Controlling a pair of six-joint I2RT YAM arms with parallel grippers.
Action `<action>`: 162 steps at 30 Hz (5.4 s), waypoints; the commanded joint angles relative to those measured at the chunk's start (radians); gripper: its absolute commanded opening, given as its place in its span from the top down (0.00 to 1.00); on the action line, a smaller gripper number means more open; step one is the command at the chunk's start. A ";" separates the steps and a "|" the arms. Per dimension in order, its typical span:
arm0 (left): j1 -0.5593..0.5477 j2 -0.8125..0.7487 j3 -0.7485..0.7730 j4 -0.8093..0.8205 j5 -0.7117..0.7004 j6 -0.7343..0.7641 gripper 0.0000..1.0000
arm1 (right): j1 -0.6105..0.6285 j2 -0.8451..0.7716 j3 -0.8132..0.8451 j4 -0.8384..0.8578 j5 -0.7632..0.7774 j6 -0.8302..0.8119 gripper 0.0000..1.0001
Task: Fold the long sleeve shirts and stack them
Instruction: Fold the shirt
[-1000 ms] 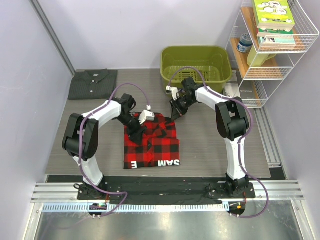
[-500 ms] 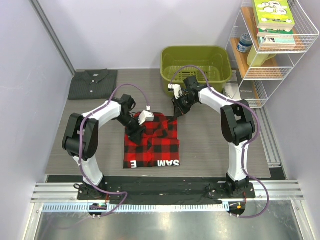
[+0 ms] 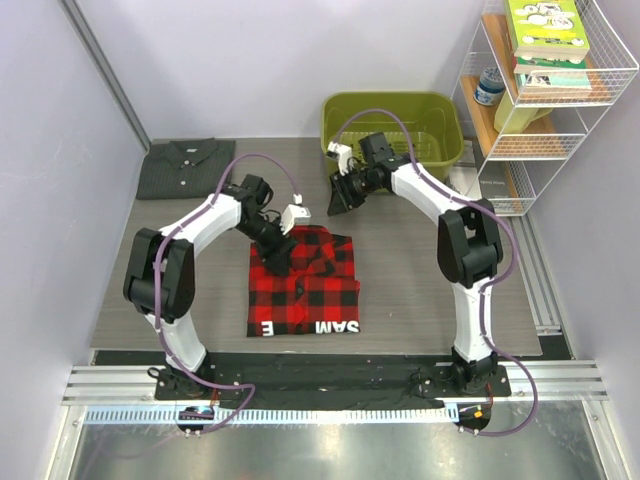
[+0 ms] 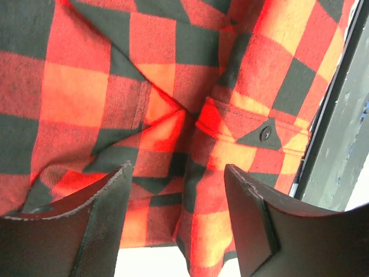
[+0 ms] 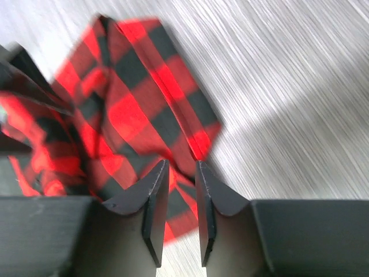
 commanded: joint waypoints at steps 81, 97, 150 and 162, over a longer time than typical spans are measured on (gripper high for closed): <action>-0.035 -0.021 0.133 -0.268 0.148 0.038 1.00 | 0.249 -0.027 -0.287 -0.048 -0.177 -0.370 0.77; -0.022 0.078 0.282 -0.352 0.136 0.128 1.00 | 0.171 0.106 0.140 -0.155 -0.124 -0.391 0.73; 0.087 0.294 0.557 -0.381 0.058 0.211 1.00 | 0.128 0.234 0.239 0.033 -0.064 -0.204 0.67; 0.090 0.283 0.554 -0.265 0.028 0.167 0.99 | 0.070 0.144 0.337 0.037 0.056 -0.135 0.41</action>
